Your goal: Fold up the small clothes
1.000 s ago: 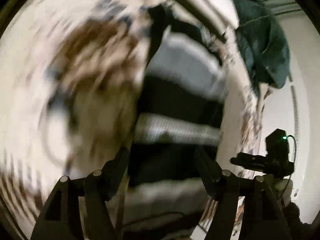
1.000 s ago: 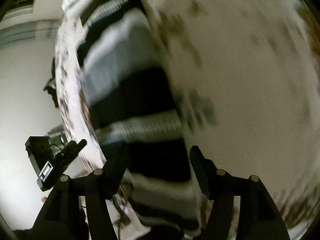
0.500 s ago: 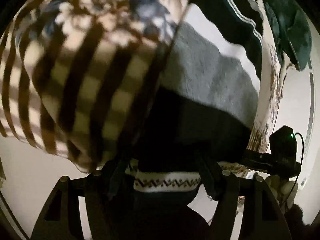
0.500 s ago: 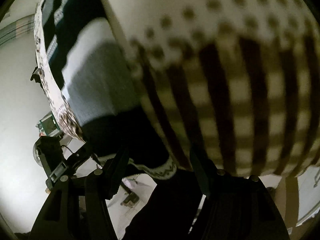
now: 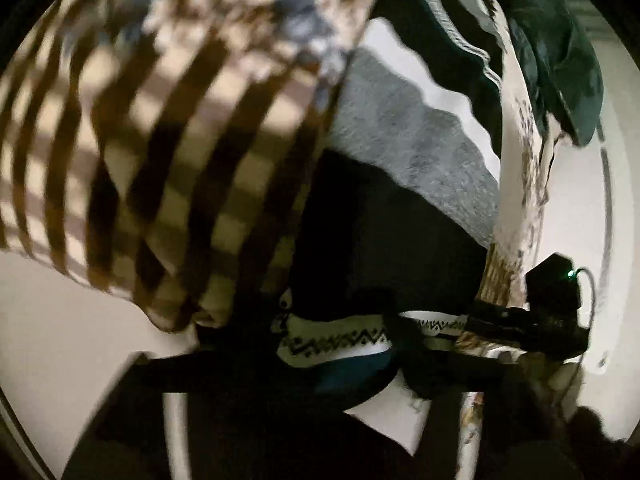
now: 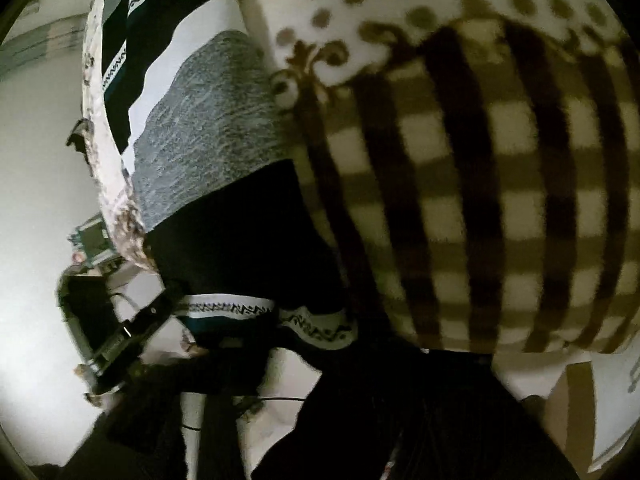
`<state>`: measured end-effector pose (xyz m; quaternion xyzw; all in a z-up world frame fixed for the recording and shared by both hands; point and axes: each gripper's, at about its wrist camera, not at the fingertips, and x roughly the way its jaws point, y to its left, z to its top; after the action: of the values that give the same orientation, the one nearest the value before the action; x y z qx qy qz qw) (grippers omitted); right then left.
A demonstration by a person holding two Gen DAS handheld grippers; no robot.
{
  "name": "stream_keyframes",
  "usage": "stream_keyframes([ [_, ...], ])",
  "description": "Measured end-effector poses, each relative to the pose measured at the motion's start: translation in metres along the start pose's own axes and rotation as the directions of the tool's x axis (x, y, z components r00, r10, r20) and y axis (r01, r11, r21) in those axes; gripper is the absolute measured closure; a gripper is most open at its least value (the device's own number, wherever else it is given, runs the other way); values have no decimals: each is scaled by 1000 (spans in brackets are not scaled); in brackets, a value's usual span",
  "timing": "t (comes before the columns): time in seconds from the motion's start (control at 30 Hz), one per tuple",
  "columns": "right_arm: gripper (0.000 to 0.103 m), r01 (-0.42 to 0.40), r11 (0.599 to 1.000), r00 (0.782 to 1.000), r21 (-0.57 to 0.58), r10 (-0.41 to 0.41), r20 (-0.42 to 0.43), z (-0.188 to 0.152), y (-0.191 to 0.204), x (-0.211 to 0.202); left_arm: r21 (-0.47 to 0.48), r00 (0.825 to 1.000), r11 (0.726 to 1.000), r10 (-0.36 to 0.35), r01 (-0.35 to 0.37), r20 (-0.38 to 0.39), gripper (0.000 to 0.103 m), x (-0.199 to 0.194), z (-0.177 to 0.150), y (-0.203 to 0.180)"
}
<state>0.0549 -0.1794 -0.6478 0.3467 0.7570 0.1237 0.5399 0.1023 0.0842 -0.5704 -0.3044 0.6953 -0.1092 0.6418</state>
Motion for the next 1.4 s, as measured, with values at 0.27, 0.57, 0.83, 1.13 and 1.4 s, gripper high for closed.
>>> stream_keyframes([
  [0.27,37,-96,995,994,39,98,-55,5,-8,42,-117,996,989,-84,86,22,49,26,-3,9],
  [0.57,93,-119,993,992,-5,119,35,-33,17,11,-25,993,999,-45,48,107,83,-20,-17,-39],
  [0.83,94,-156,981,967,-118,176,187,-27,85,-63,49,969,993,-117,109,217,84,-77,23,-86],
  [1.13,94,-98,963,904,-252,192,382,117,183,-154,156,919,974,-210,166,334,84,-96,190,-155],
  [1.4,94,6,971,878,-241,110,466,273,244,-180,158,925,975,-202,158,322,83,-77,342,-169],
])
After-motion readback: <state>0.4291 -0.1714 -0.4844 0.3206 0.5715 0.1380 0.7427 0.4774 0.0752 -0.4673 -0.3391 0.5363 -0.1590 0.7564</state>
